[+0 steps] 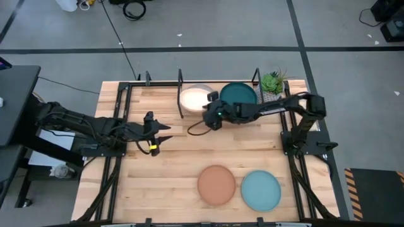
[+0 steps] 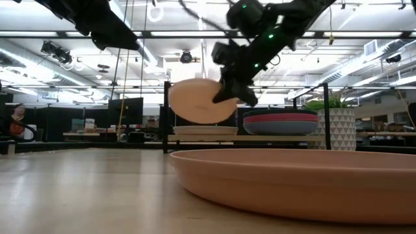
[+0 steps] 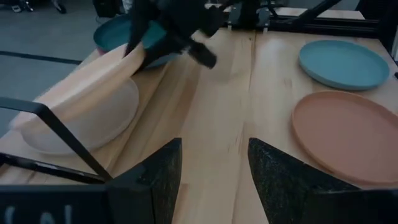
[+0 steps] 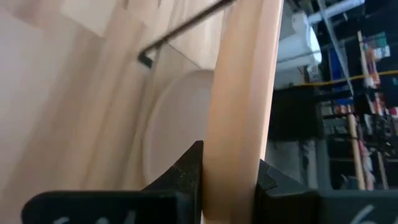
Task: Place and stack plates onto a shelf
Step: Stack the light orange plate on top of the gray plate on the shelf
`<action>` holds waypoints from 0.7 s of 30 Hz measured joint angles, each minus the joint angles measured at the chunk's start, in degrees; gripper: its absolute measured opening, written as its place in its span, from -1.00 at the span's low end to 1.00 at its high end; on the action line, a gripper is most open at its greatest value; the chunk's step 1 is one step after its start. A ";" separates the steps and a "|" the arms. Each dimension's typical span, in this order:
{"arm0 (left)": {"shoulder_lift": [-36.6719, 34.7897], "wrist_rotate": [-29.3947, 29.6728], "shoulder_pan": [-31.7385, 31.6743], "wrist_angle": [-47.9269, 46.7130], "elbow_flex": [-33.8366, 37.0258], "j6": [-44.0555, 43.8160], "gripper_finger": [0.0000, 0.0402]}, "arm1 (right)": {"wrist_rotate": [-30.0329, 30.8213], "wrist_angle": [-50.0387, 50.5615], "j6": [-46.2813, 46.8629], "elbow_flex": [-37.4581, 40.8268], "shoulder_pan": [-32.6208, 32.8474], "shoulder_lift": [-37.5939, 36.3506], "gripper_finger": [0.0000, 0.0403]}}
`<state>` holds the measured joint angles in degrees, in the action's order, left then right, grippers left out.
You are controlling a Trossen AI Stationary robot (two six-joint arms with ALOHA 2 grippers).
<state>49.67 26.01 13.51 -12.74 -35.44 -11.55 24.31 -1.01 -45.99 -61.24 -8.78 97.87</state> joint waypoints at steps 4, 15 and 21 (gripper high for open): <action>-0.01 -0.13 1.21 -0.98 0.00 -0.74 -0.04 | 4.01 1.74 -0.86 -3.96 -1.26 4.84 -0.66; -2.94 -0.34 5.78 -1.48 0.00 -2.43 -0.04 | 4.87 5.13 -1.74 -6.02 -2.63 9.60 -0.61; -3.27 -0.34 5.80 -1.19 -0.04 -3.23 -0.04 | 4.73 7.72 1.12 -6.00 -1.89 7.37 -0.44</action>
<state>46.40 25.67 19.31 -13.93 -35.48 -14.79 29.04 6.71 -44.87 -67.24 -10.67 105.24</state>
